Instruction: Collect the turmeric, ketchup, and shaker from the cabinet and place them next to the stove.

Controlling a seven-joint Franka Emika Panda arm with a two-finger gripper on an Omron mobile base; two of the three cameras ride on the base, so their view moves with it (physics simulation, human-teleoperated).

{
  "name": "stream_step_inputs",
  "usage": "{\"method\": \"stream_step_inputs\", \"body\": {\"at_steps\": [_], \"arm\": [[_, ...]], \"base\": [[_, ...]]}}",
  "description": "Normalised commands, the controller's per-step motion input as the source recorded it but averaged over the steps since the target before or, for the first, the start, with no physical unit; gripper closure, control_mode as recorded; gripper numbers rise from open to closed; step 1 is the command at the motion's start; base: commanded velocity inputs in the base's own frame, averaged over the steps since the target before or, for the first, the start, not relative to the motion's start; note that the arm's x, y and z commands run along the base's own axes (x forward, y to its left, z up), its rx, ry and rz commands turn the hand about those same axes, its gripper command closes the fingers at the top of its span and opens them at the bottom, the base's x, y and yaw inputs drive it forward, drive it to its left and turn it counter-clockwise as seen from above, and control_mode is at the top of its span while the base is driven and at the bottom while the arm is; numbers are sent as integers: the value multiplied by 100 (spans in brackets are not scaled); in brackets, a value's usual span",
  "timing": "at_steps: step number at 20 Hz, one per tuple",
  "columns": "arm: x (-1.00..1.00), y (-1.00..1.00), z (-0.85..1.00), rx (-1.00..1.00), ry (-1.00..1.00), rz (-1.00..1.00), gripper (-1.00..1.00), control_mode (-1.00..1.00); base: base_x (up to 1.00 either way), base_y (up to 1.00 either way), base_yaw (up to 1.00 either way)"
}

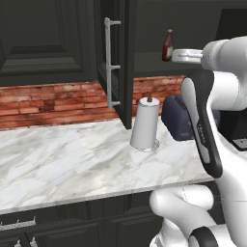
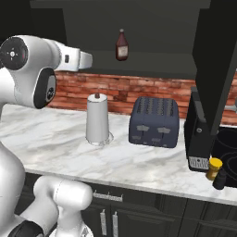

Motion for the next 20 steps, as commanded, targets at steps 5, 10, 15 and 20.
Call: {"method": "stream_step_inputs", "body": {"at_steps": [5, 10, 15, 20], "arm": [[18, -6, 1, 0, 3, 0, -100, -100], [31, -24, 2, 0, 6, 0, -100, -100], [45, -17, 5, 0, 8, 0, -100, -100], [48, -6, 19, 0, 5, 0, -100, -100]], "base": [[0, 0, 0], [0, 0, 0], [0, 0, 0], [0, 0, 0]]}}
